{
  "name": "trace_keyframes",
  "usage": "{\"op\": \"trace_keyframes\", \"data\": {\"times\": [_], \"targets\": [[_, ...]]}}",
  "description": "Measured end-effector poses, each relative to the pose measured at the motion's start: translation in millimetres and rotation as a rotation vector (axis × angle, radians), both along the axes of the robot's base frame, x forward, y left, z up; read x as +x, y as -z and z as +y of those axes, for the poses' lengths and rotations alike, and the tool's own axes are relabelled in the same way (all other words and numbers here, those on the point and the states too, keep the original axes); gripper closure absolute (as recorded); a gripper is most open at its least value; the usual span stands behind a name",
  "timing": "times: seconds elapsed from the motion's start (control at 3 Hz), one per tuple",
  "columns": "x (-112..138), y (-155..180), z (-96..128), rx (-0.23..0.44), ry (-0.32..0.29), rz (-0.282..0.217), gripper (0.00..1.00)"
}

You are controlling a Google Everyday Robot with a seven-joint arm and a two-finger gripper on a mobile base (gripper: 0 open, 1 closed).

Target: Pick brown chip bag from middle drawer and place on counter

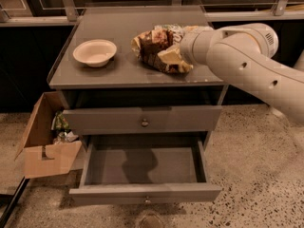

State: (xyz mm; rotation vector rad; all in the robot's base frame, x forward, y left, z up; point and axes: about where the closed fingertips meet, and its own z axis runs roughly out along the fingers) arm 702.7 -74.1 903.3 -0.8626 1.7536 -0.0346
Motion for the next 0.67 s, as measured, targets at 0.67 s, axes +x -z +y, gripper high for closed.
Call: {"op": "trace_keyframes", "data": {"times": [0.67], "targets": [[0.0,0.0,0.1,0.0,0.0,0.0,0.0]]}}
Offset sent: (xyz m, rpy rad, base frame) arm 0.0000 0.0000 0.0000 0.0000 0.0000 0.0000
